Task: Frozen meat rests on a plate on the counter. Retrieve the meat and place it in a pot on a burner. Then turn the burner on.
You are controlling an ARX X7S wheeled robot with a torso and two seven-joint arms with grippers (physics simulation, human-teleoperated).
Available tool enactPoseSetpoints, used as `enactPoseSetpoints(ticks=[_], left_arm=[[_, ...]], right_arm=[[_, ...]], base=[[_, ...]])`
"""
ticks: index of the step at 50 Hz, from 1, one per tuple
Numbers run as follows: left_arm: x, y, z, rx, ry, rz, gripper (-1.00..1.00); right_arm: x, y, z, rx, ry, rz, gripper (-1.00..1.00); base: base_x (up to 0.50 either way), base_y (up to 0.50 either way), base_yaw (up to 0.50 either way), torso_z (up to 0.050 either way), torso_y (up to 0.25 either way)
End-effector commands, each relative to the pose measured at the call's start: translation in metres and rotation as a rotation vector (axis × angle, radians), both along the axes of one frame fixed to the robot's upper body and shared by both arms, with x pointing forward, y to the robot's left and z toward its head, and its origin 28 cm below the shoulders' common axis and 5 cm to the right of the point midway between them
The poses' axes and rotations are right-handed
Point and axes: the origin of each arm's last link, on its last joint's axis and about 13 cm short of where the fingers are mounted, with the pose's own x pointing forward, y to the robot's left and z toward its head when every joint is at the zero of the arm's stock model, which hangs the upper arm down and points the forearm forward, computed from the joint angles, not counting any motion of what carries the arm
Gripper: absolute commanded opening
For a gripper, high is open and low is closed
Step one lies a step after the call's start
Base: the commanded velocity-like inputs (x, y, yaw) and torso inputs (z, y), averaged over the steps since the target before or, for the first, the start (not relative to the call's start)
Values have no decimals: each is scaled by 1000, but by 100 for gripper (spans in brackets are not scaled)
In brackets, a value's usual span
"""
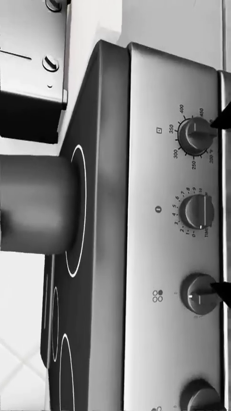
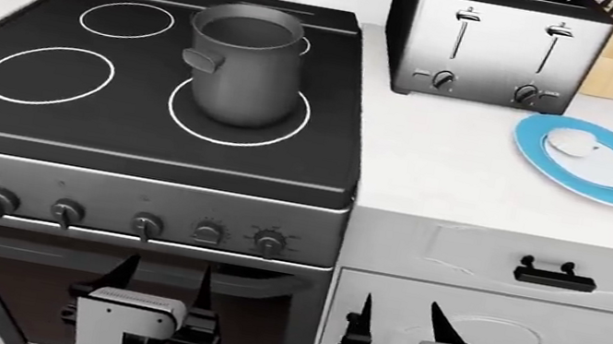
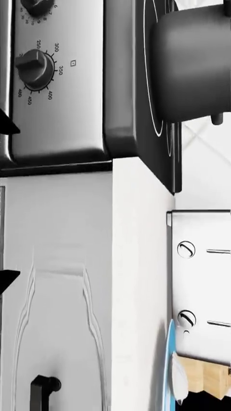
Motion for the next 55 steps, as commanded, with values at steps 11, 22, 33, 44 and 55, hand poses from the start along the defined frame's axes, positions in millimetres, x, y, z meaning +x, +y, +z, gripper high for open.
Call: enactPoseSetpoints(ticks=[11,22,33,44,55], left_arm=[[1,-4,-6,29,57,-11,100],[0,-4,-7,30,58,-11,100],[-1,-5,-8,36,64,-20,100],[0,-6,-10,41,76,-32,100],[1,-6,-11,43,76,-37,100]], right_arm=[[1,0,-2,20,21,7,100],[1,0,-2,22,22,9,100],[0,-1,-2,24,24,11,100],[1,-1,-5,32,34,8,100],[3,-2,-7,32,42,6,100]], base=[[0,-500,0,0,0],[0,-500,0,0,0],[0,-500,0,0,0],[0,-500,0,0,0],[0,-500,0,0,0]])
